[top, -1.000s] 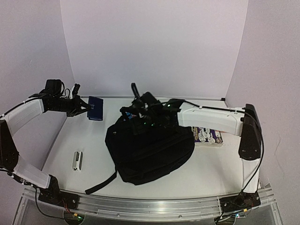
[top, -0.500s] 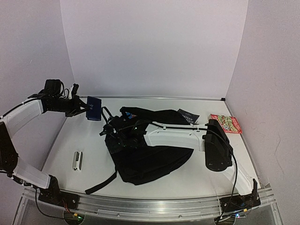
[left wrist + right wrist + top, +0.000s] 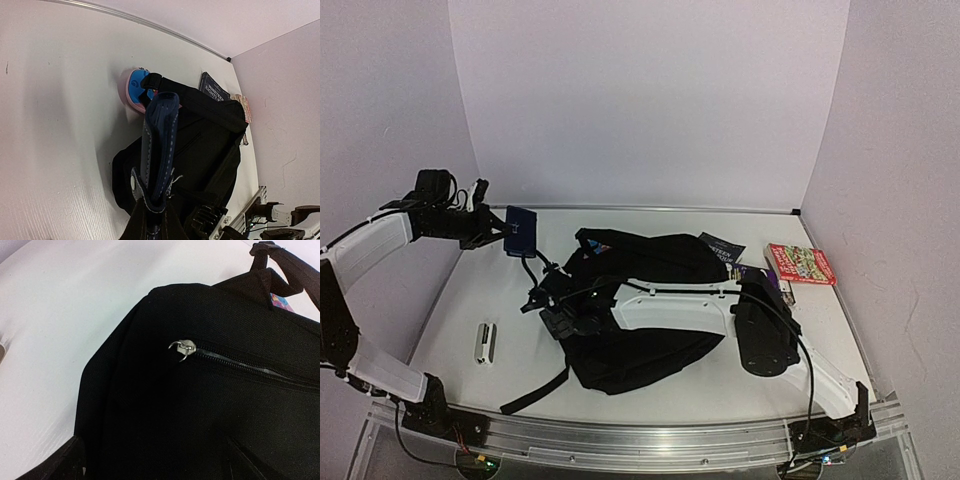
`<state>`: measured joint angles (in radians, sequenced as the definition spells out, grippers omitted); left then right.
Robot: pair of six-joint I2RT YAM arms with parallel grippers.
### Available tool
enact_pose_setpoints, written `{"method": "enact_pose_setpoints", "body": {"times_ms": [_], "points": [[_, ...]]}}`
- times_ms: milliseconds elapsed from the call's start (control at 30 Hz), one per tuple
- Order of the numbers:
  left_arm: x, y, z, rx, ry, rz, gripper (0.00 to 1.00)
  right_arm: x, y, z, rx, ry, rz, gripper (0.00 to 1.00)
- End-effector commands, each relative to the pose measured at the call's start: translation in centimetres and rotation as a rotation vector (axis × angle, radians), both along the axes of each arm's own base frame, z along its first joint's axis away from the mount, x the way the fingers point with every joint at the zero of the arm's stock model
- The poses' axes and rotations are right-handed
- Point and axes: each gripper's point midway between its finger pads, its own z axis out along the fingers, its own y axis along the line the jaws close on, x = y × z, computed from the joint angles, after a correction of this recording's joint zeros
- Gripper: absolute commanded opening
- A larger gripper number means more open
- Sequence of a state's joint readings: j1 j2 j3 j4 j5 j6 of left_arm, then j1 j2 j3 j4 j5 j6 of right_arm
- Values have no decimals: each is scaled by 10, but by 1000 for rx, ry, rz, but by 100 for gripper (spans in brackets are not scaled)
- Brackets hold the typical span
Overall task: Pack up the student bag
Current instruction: Adjust the student bag at the center of the board.
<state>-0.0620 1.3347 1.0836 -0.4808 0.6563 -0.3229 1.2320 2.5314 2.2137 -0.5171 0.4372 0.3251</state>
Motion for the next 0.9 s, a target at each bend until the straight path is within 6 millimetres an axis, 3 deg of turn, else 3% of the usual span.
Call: {"method": "enact_pose_setpoints", "body": {"times_ms": [0, 33, 67, 200, 300, 367, 500, 600, 733, 833, 867], "points": [[3, -3, 5, -21, -18, -17, 0, 0, -2, -13, -66, -38, -6, 88], [3, -3, 5, -21, -18, -17, 0, -1, -2, -14, -71, -38, -5, 85], [3, -3, 5, -21, -17, -17, 0, -1, -2, -15, -74, -39, -4, 77], [3, -3, 5, -20, -17, -16, 0, -3, -3, -16, -71, -36, -10, 36], [2, -4, 4, -22, -14, -18, 0, -6, -3, -4, -50, -38, -16, 9], [2, -5, 4, -29, -12, -25, 0, -11, -3, 4, -37, -28, -4, 0], [0, -9, 4, -49, -12, -46, 0, -39, -8, 22, -60, -3, 107, 0], [-1, -13, 3, -70, -8, -67, 0, -81, -17, 34, -127, -17, 259, 0], [-3, -18, 1, -107, 8, -94, 0, -131, -53, 14, -218, 46, 355, 0], [-5, -23, 1, -122, 16, -115, 0, -152, -94, -13, -273, 140, 328, 0], [-5, -24, 1, -122, 15, -118, 0, -154, -106, -17, -282, 157, 307, 5]]}}
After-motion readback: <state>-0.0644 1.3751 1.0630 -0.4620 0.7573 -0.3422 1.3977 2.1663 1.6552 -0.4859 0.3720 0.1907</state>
